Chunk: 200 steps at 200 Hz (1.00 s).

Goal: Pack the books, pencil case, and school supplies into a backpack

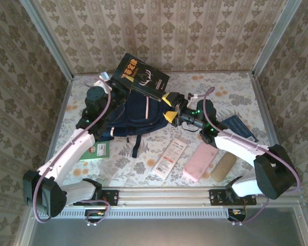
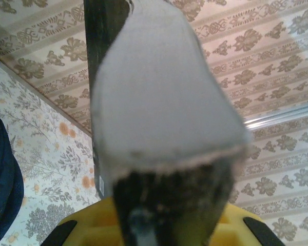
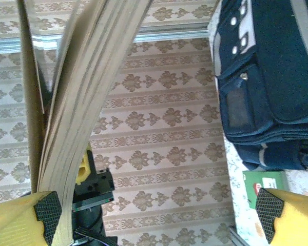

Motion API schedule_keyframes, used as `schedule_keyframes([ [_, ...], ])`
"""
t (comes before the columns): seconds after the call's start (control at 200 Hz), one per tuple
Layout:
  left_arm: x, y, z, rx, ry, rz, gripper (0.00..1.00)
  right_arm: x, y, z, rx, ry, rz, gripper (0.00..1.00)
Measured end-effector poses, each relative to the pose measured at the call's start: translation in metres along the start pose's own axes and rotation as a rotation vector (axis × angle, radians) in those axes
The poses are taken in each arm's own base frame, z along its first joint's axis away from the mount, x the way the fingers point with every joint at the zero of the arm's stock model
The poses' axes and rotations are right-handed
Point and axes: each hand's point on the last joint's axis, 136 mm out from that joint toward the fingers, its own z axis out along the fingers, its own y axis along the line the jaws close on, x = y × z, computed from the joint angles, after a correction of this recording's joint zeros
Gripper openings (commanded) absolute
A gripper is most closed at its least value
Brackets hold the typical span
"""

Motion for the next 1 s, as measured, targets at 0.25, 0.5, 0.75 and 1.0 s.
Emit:
schedule_keyframes([
  [0.25,-0.007,-0.006,-0.009,0.0,-0.039,-0.007,0.0,0.004,0.015,0.008,-0.079,-0.019,0.017,0.84],
  [0.5,-0.009,0.004,-0.011,-0.04,-0.039,-0.012,0.0,0.012,0.024,-0.002,-0.111,-0.022,0.005,0.83],
  [0.75,-0.013,0.01,-0.012,-0.064,-0.046,-0.016,0.0,0.016,0.047,-0.013,-0.162,-0.028,-0.02,0.87],
  [1.0,-0.012,0.01,-0.012,-0.063,-0.044,-0.016,0.0,0.022,0.04,0.003,-0.139,-0.005,-0.011,0.91],
])
